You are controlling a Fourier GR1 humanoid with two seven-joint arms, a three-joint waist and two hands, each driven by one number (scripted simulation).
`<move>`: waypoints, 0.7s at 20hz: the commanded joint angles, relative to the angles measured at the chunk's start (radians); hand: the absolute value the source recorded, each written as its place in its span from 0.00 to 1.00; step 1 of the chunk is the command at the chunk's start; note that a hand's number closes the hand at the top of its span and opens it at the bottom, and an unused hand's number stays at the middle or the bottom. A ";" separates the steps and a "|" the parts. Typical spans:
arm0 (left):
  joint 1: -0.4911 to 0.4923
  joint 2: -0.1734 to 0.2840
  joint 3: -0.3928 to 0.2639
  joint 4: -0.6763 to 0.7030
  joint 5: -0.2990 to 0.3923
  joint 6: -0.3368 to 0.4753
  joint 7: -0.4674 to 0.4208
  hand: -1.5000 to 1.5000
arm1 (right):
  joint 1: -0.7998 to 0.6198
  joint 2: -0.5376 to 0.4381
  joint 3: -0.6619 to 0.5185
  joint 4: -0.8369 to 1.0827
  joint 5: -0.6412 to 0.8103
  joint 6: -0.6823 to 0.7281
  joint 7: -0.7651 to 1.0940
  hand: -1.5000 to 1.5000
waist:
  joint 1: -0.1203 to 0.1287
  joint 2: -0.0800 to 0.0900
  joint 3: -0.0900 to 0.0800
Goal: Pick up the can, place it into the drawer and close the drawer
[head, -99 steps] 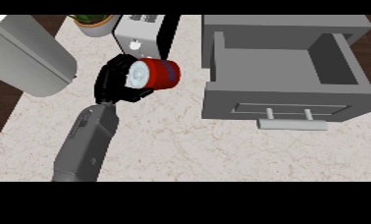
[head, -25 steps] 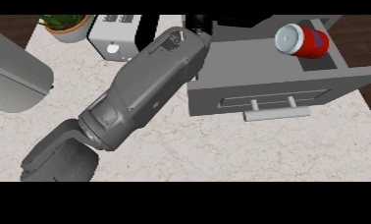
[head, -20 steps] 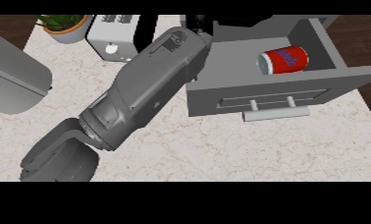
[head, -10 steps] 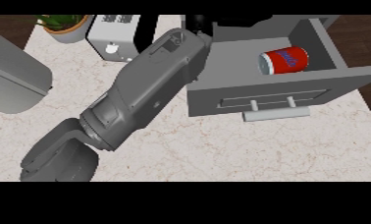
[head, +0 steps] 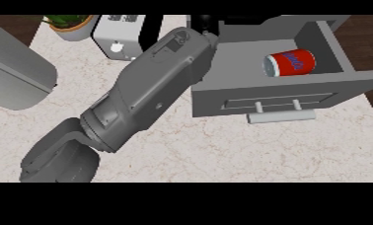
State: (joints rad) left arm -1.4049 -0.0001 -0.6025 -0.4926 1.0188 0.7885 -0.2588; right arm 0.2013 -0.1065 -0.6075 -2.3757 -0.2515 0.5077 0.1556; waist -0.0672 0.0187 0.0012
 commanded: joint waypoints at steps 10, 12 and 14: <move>0.006 0.000 -0.017 -0.040 0.053 0.035 -0.035 0.00 | -0.196 0.011 0.347 0.030 0.651 -0.055 -0.083 0.00 | 0.043 -0.002 -0.001; 0.034 0.000 -0.010 -0.035 0.035 0.014 -0.024 0.00 | -0.257 -0.031 0.346 0.120 0.726 -0.085 -0.111 0.00 | 0.068 -0.008 -0.001; -0.037 0.018 0.033 0.015 0.020 -0.003 0.008 0.00 | -0.256 0.012 0.441 0.115 0.821 -0.122 -0.105 0.00 | 0.067 -0.010 -0.001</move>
State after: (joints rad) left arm -1.4185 0.0044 -0.5968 -0.5109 1.0520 0.8033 -0.2646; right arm -0.0066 -0.1075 -0.2756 -2.2987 0.4102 0.4318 0.0536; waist -0.0093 0.0122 0.0004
